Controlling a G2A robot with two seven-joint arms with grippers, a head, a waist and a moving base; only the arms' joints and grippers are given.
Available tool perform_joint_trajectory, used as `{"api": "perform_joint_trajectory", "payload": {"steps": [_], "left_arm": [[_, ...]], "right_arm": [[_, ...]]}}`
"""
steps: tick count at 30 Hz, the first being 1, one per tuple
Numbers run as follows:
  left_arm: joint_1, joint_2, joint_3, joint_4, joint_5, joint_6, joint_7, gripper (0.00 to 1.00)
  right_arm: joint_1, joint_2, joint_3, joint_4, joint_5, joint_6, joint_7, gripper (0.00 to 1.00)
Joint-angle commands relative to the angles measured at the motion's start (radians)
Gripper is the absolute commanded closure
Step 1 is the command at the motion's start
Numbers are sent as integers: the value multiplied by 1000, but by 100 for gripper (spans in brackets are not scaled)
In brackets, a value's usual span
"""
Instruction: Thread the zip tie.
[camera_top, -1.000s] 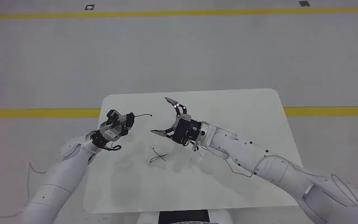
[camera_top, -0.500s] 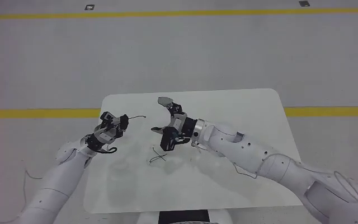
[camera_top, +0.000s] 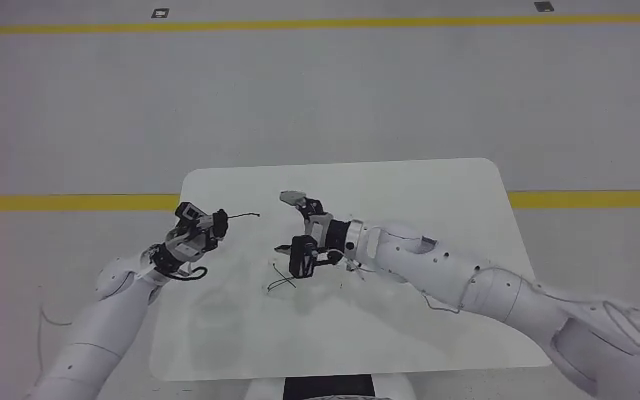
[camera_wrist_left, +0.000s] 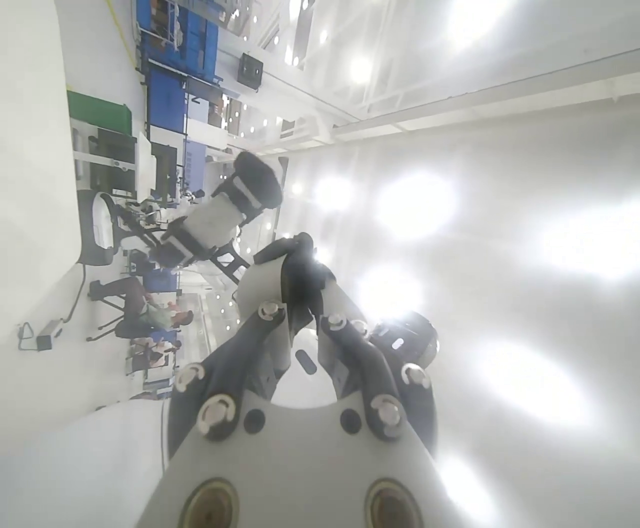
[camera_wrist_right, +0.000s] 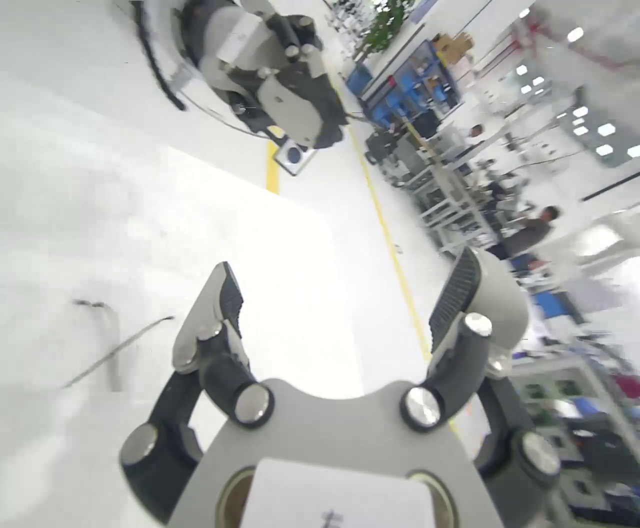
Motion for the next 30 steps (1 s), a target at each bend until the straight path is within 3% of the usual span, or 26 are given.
{"api": "perform_joint_trajectory", "payload": {"steps": [1, 8, 13, 16, 19, 20, 29, 30], "left_arm": [[-2, -1, 0, 2, 12, -11, 9, 100], [-2, -1, 0, 2, 12, -11, 9, 100], [3, -2, -7, -22, 72, -67, 42, 100], [3, -3, -12, -24, 102, -106, 40, 100], [-4, -6, -14, -19, 136, -160, 42, 100], [-9, -7, -14, -15, 149, -182, 39, 100], [-14, -8, -20, -13, 160, -182, 43, 100], [-15, -8, -22, -14, 172, -182, 71, 100]], "right_arm": [[1, 0, -1, 0, 4, 64, 0, 0], [-14, 0, 10, -5, 35, 50, -12, 0], [-37, -1, 78, 36, 283, -174, -72, 0], [-32, -3, 48, 35, 441, -174, -53, 0], [-8, -4, 0, 31, 679, -174, -16, 0], [-8, -4, 0, 31, 679, -174, -16, 0], [-8, -4, 0, 31, 679, -174, -16, 0], [-8, -4, 0, 31, 679, -174, -16, 0]]}}
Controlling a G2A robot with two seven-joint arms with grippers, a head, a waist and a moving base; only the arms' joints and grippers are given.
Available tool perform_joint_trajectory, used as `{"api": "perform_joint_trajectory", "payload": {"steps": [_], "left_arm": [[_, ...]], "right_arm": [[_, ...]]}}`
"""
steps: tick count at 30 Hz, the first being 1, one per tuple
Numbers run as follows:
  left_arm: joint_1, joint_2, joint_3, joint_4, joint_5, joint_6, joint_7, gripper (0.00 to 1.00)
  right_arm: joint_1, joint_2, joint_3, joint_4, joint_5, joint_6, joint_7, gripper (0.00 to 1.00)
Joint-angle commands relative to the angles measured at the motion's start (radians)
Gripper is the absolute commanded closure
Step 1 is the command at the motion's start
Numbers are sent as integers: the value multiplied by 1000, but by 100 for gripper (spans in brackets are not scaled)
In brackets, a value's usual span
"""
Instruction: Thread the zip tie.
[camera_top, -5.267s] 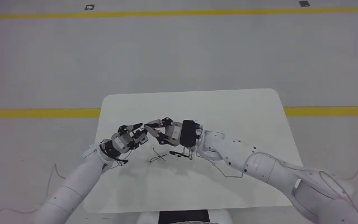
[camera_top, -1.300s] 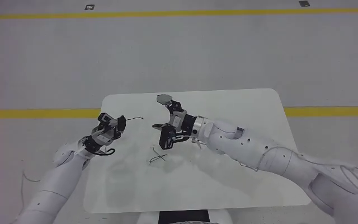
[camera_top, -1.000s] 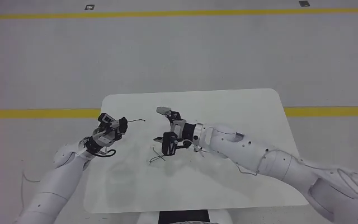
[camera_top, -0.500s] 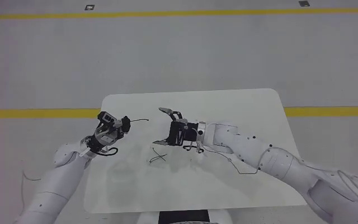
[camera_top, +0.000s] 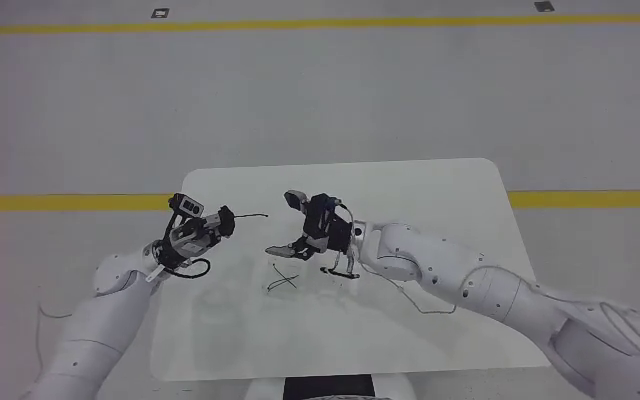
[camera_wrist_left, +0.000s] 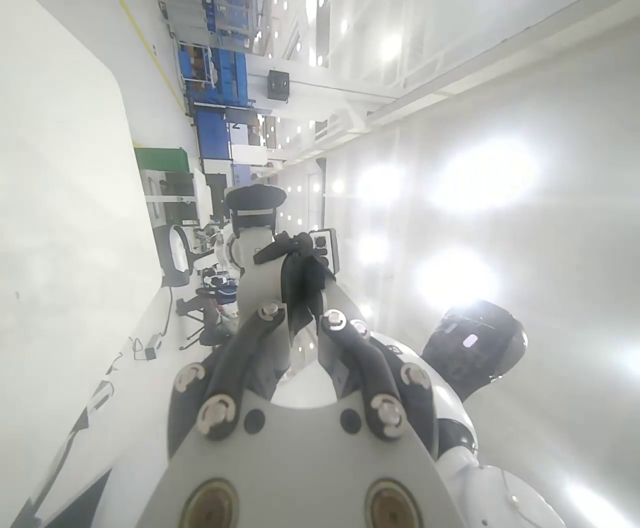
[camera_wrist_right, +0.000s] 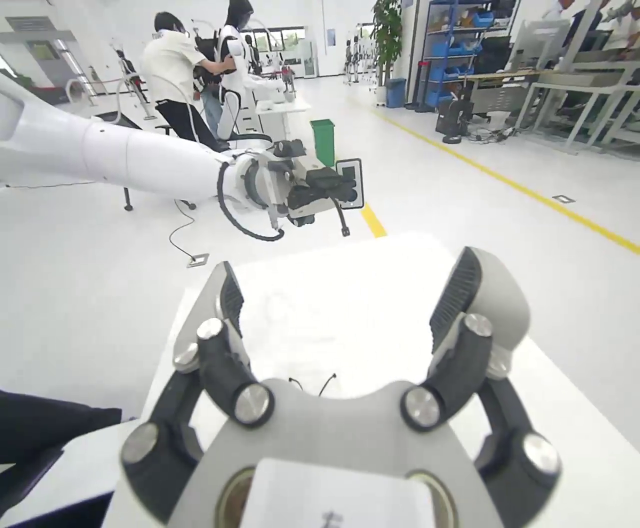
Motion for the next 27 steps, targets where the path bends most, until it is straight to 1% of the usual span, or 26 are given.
{"api": "perform_joint_trajectory", "payload": {"steps": [1, 3, 4, 5, 6, 7, 8, 9, 10, 12, 14, 16, 23, 24, 26, 27], "left_arm": [[-1, -2, -8, -8, 22, 0, 50, 100], [4, -7, -23, -18, 57, 0, 62, 100], [6, -12, -38, -25, 74, 0, 67, 100], [9, -17, -49, -26, 90, 0, 64, 100], [10, -23, -58, -25, 99, 0, 62, 100], [7, -32, -69, -25, 115, 0, 51, 100], [5, -39, -77, -20, 125, 0, 42, 100], [2, -47, -83, -15, 127, 0, 30, 100], [-2, -58, -91, -6, 130, 0, 9, 100], [-11, -73, -101, 18, 134, 0, -21, 100], [-25, -90, -115, 42, 149, 0, -41, 100], [-34, -102, -129, 54, 154, 0, -54, 100], [-34, -102, -129, 54, 154, 0, -54, 100], [-33, -103, -127, 50, 157, 2, -41, 100], [-33, -103, -126, 43, 165, 0, -14, 100], [-34, -104, -127, 47, 167, 0, -12, 100]], "right_arm": [[-15, 0, 6, -3, 22, 0, -9, 0], [-41, -1, 13, -21, 98, 0, -19, 0], [-54, -1, 10, -46, 180, 0, -24, 0], [-61, -1, 1, -63, 259, 0, -6, 0], [-50, 1, -4, -73, 309, 0, 34, 0], [-46, 2, -11, -87, 391, 0, 70, 0], [-42, 3, -14, -95, 465, 0, 109, 0], [-30, 5, -13, -102, 503, 0, 142, 0], [-33, 5, -10, -112, 584, 0, 160, 0], [-27, 6, 2, -123, 676, 0, 224, 0], [-40, 4, 26, -129, 794, 0, 280, 0], [-40, 4, 26, -129, 794, 0, 280, 0], [-40, 4, 26, -129, 794, 0, 280, 0], [-40, 4, 26, -129, 794, 0, 280, 0], [-64, 3, 38, -121, 824, 0, 280, 0], [-81, 3, 52, -121, 854, 0, 286, 0]]}}
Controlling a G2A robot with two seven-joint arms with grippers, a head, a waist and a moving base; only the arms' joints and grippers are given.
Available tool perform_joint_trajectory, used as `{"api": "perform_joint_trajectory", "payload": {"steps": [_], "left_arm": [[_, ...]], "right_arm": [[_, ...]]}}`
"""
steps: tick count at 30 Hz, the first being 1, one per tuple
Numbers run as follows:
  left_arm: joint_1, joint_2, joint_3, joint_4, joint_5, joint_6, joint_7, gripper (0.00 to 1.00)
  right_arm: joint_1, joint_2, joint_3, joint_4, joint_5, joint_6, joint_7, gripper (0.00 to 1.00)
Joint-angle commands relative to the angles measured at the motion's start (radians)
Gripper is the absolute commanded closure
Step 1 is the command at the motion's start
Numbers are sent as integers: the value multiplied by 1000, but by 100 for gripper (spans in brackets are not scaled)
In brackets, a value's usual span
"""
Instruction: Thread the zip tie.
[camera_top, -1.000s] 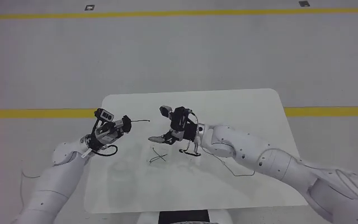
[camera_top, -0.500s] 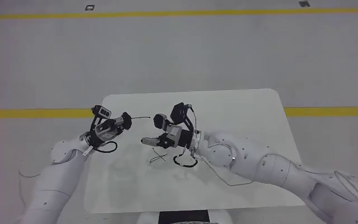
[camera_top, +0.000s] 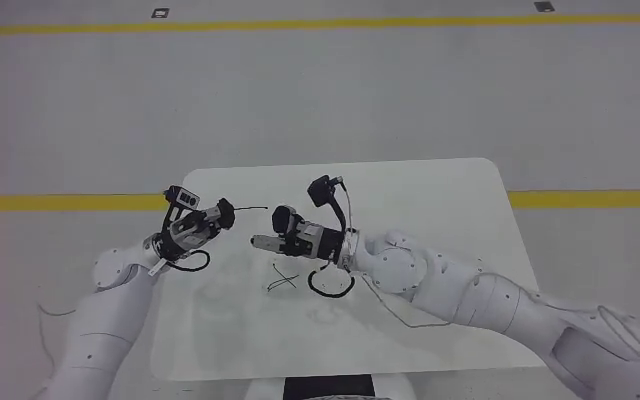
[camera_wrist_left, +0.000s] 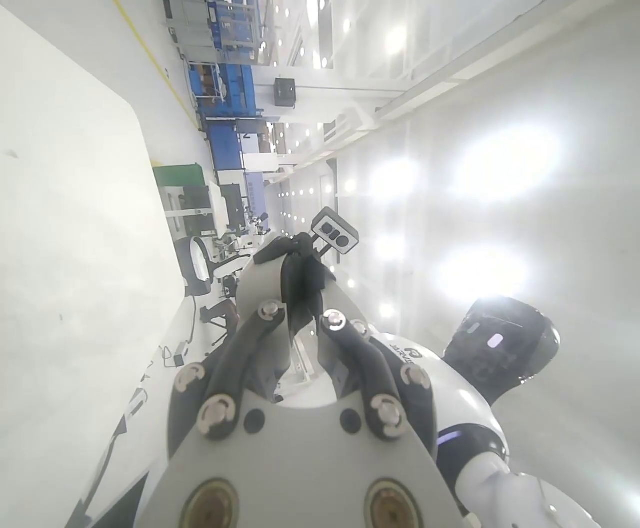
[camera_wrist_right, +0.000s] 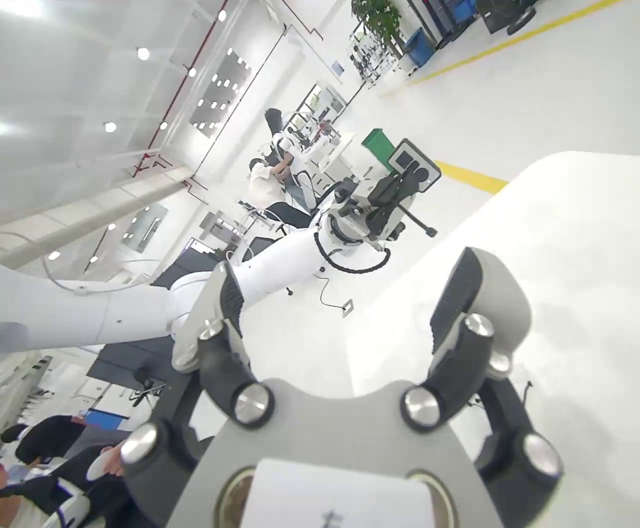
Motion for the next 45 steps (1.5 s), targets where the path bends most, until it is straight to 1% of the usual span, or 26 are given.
{"api": "perform_joint_trajectory", "payload": {"steps": [1, 3, 6, 10, 11, 12, 14, 20, 21, 22, 25, 29, 32, 33, 34, 35, 36, 37, 39, 42, 45], "left_arm": [[-2, -1, -1, 8, -4, -1, 1, 100], [-5, -1, 0, 19, -20, -1, -24, 100], [-18, -2, 4, 41, -32, -1, -67, 100], [-38, -5, 20, 66, -39, -1, -117, 100], [-44, -7, 27, 73, -43, -1, -127, 100], [-48, -8, 32, 81, -40, -1, -127, 100], [-61, -7, 25, 84, -7, -1, -113, 100], [-61, -7, 25, 84, -7, -1, -113, 100], [-57, -9, 34, 72, -11, 18, -93, 100], [-55, -9, 38, 65, -20, 32, -88, 100], [-53, -9, 44, 61, -48, 69, -102, 100], [-58, -8, 43, 72, -62, 84, -120, 100], [-60, -7, 45, 72, -72, 96, -127, 100], [-59, -6, 46, 70, -74, 101, -127, 100], [-59, -5, 47, 69, -75, 103, -127, 100], [-59, -4, 48, 68, -75, 104, -127, 100], [-59, -3, 50, 66, -77, 107, -127, 100], [-59, -3, 51, 65, -79, 109, -127, 100], [-57, -1, 54, 63, -80, 108, -127, 100], [-55, 2, 60, 61, -83, 109, -127, 100], [-55, 4, 64, 60, -87, 112, -127, 100]], "right_arm": [[-37, -2, 29, -10, 83, 0, 7, 0], [-60, -2, 57, -8, 147, 0, 44, 0], [-105, -8, 119, -1, 289, 0, 129, 0], [-163, -27, 210, 35, 451, 0, 283, 0], [-188, -36, 229, 57, 527, 0, 348, 0], [-193, -43, 250, 80, 555, 0, 386, 0], [-193, -43, 250, 80, 555, 0, 386, 0], [-196, -44, 251, 75, 559, 0, 387, 0], [-212, -48, 260, 53, 593, 0, 409, 0], [-219, -49, 270, 60, 606, 0, 425, 0], [-236, -60, 293, 79, 665, 0, 480, 0], [-242, -82, 316, 119, 706, 0, 537, 0], [-245, -101, 327, 148, 723, 0, 568, 0], [-246, -107, 331, 155, 729, 0, 574, 3], [-248, -114, 336, 164, 733, 0, 583, 22], [-249, -120, 340, 171, 734, 0, 589, 51], [-251, -125, 343, 177, 733, 0, 595, 56], [-252, -131, 346, 183, 731, 0, 599, 59], [-257, -143, 356, 195, 730, 0, 608, 62], [-264, -160, 369, 210, 721, 0, 619, 71], [-272, -174, 383, 223, 711, 0, 630, 75]]}}
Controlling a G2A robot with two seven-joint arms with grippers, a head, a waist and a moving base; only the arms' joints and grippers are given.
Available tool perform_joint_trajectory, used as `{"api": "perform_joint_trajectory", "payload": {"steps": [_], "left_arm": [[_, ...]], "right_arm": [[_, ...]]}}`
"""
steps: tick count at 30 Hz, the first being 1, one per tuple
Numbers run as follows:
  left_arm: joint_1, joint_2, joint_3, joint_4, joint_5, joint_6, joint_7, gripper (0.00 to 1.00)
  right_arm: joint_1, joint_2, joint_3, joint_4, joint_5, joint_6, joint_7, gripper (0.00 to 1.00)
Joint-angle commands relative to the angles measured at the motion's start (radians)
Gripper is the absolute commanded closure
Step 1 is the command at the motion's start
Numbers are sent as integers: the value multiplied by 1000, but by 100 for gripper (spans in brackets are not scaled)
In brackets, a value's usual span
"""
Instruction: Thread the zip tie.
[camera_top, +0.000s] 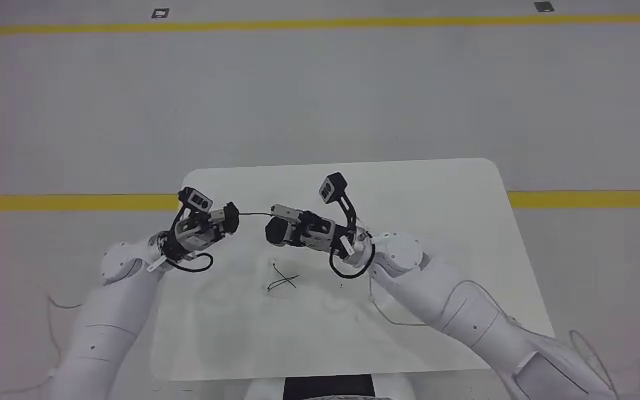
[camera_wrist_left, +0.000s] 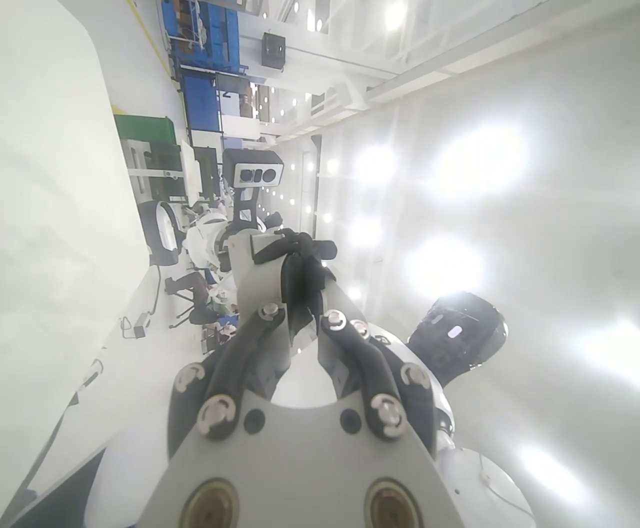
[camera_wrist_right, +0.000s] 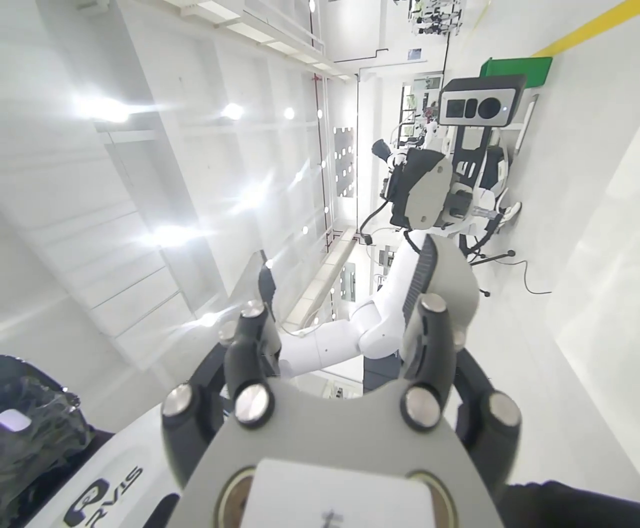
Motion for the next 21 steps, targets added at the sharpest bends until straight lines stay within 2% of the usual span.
{"api": "perform_joint_trajectory", "payload": {"steps": [1, 8, 21], "left_arm": [[0, 2, 3, 0, -3, 2, 0, 100], [-3, 7, 12, 4, -12, 2, 0, 100], [-2, 18, 32, 1, -26, -5, 0, 100]], "right_arm": [[-5, -9, 9, 9, -8, 0, 7, 77], [-22, -35, 39, 32, -35, 0, 25, 83], [-41, -71, 81, 68, -69, 0, 40, 84]]}}
